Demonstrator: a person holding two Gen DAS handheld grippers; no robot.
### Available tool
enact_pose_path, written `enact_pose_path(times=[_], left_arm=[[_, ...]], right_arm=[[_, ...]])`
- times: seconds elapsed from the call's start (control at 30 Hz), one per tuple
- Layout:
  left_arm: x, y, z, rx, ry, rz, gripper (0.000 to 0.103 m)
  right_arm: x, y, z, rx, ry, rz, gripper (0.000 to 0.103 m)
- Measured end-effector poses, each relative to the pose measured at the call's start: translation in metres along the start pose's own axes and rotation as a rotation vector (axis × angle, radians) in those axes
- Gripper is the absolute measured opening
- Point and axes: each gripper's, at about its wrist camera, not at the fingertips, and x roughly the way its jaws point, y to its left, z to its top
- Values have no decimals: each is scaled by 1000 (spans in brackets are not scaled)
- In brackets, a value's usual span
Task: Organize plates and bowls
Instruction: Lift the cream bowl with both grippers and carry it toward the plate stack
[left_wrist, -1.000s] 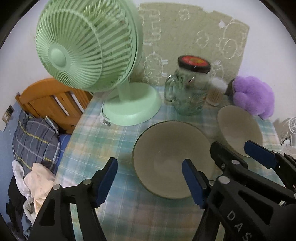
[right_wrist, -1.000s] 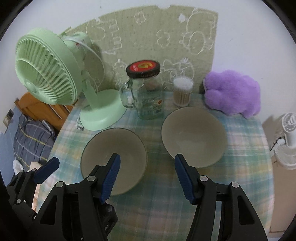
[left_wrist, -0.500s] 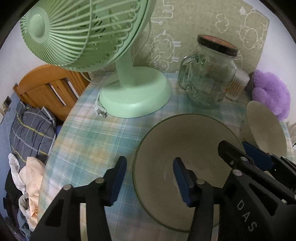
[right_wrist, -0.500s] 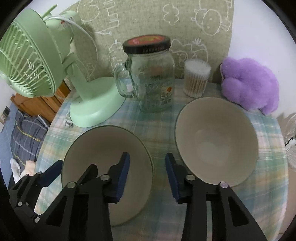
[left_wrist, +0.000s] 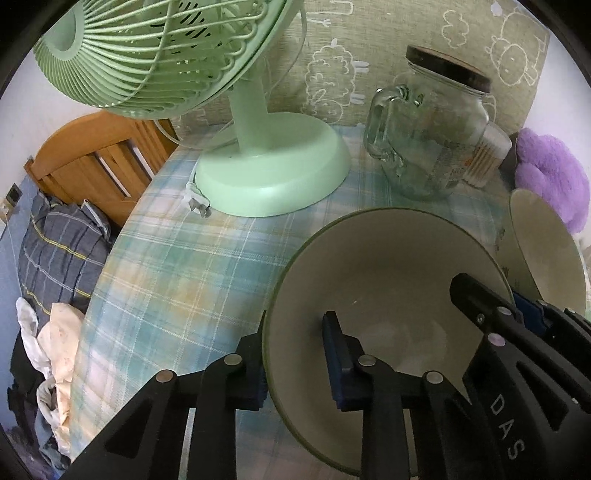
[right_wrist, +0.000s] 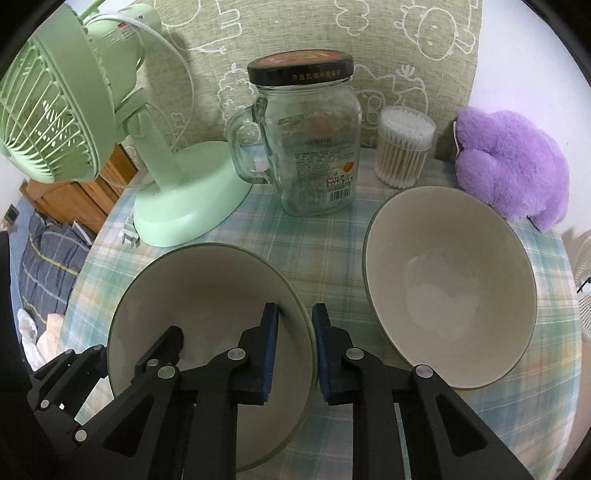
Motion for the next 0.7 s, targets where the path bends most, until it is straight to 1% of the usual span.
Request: enact_pose_path(times=[0.13, 0.47, 0.7], left_arm=[[-9, -4, -6, 17, -6, 4, 24], [-39, -14, -22, 47, -13, -21, 24], [-70, -18, -35, 74, -39, -41, 24]], right_arm=[[-6, -2, -4, 7, 11, 1, 22], [-39, -9, -23, 25, 5, -27, 22], [-75, -15, -39, 51, -15, -45, 22]])
